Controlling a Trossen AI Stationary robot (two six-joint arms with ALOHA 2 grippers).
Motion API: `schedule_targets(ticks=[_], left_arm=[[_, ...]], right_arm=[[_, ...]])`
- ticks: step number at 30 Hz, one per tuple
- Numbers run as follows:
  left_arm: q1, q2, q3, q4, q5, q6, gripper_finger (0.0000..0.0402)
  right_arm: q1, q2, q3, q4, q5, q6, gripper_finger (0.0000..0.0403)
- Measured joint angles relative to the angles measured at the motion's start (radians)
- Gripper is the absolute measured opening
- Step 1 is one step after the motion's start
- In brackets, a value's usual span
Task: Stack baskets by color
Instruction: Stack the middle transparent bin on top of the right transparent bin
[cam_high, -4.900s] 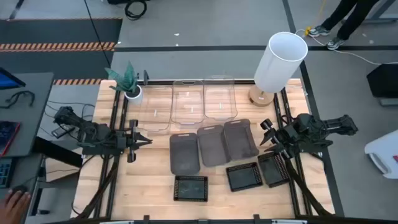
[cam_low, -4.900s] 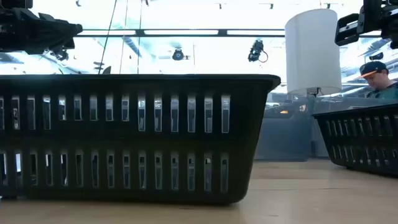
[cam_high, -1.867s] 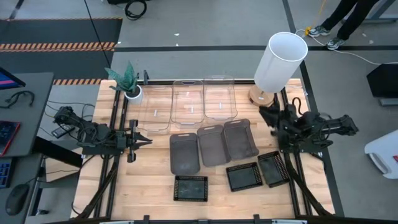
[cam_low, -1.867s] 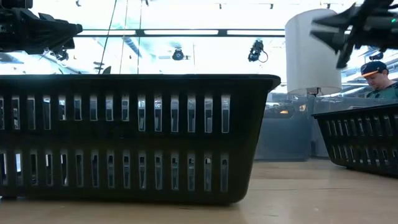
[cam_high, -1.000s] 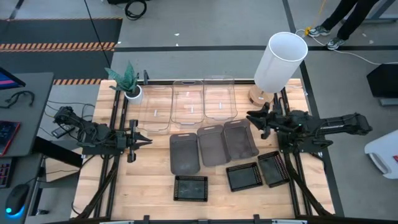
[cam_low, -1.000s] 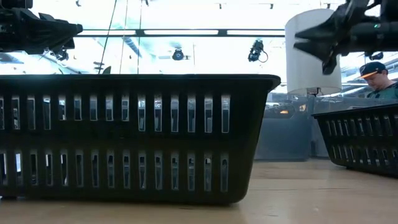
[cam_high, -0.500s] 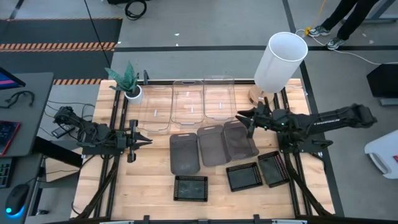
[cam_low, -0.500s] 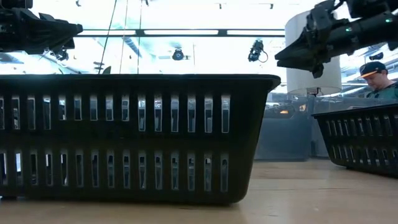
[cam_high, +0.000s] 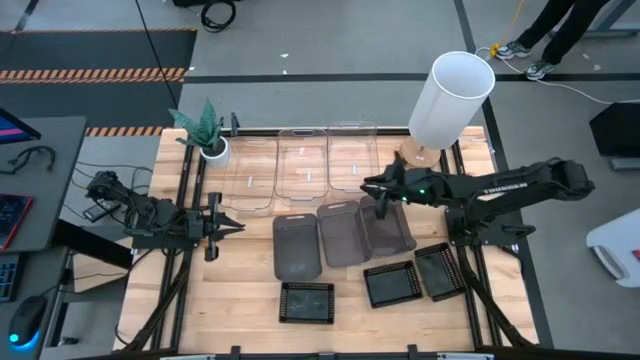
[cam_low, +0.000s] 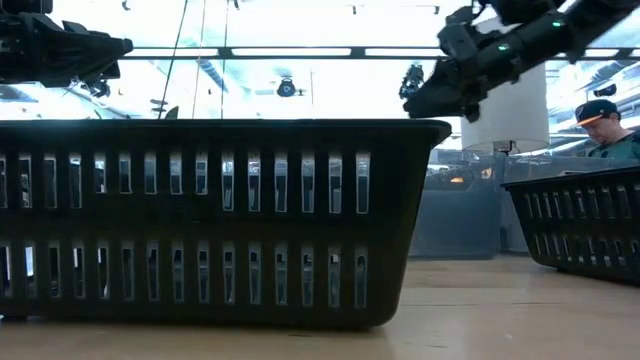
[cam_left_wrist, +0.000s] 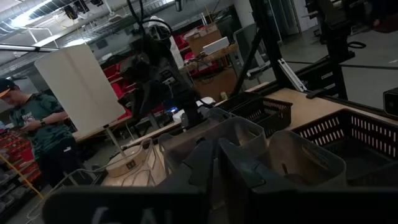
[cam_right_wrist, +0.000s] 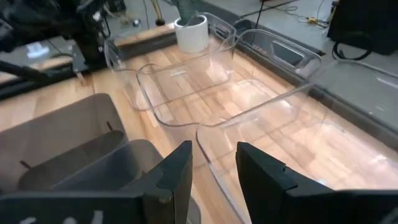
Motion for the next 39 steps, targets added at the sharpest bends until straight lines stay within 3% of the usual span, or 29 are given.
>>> schedule_targets(ticks=[6,12,19,27,39], left_arm=[[0.0,0.0,0.0,0.0,0.0,0.0,0.0036],[0.0,0.0,0.0,0.0,0.0,0.0,0.0029],[0.0,0.0,0.0,0.0,0.0,0.0,0.0034],[0.0,0.0,0.0,0.0,0.0,0.0,0.0029],[0.0,0.0,0.0,0.0,0.0,0.0,0.0033]], right_arm=[[-0.037,0.164,0.136,-0.011,-0.06,-0.1,0.0133],[-0.061,0.32,0.274,-0.036,-0.127,-0.161,0.0164],[-0.067,0.486,0.513,-0.237,-0.144,-0.222,0.0205],[-0.067,0.644,0.781,-0.455,-0.164,-0.287,0.0211],[-0.063,0.841,0.962,-0.469,-0.261,-0.362,0.0244]])
